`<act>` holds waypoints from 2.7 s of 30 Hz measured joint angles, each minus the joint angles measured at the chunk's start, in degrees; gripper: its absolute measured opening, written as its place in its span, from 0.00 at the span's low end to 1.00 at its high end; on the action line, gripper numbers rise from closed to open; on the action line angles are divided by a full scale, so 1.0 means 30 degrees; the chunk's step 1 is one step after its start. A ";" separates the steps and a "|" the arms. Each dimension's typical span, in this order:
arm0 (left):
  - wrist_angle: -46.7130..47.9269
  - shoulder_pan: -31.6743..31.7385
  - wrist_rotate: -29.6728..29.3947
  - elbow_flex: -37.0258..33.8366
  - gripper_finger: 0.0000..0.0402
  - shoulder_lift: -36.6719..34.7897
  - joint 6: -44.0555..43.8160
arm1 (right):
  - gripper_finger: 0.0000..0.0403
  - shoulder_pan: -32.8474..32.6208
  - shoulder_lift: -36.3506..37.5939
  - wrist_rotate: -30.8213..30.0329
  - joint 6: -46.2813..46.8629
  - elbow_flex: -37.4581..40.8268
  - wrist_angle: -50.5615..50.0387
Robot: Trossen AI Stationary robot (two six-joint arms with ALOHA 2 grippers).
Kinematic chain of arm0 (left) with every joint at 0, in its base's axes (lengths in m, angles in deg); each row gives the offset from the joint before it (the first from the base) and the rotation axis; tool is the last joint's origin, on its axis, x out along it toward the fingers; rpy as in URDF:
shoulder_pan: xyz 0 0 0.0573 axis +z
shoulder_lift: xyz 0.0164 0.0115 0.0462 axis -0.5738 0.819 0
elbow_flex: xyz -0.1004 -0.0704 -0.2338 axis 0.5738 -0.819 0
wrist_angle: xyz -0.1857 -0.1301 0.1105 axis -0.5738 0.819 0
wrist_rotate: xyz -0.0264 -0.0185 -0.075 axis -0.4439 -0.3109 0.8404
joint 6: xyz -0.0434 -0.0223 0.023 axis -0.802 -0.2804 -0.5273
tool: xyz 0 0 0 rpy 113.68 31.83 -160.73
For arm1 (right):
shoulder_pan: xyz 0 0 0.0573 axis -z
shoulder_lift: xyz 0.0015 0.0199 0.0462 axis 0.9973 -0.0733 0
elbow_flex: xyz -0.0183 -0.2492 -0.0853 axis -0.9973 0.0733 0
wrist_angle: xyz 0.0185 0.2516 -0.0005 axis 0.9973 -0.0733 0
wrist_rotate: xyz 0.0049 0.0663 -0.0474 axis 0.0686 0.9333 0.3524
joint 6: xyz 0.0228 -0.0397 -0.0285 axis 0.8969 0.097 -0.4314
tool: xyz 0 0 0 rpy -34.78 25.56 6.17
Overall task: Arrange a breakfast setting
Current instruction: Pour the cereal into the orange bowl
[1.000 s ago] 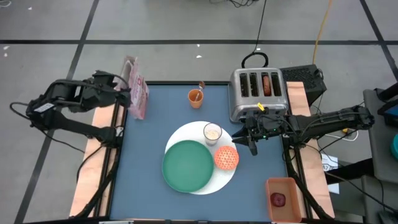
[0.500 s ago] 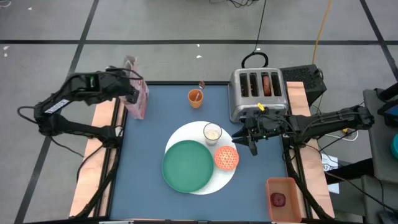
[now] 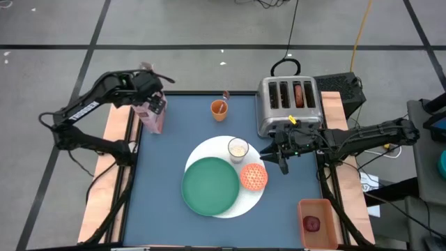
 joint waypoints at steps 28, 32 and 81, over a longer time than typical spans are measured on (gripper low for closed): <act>0.0080 0.1444 0.0368 -0.0015 0.80 0.1268 0.0973 | 0.30 0.0000 -0.0007 0.0001 -0.0430 0.0000 0.0000; 0.0069 0.2001 0.0980 -0.0018 0.80 0.1685 0.1292 | 0.30 0.0000 -0.0007 0.0002 -0.0430 0.0000 0.0000; 0.0102 0.2443 0.1557 0.0300 0.01 0.2850 0.2336 | 0.30 0.0000 -0.0007 0.0004 -0.0437 0.0004 0.0000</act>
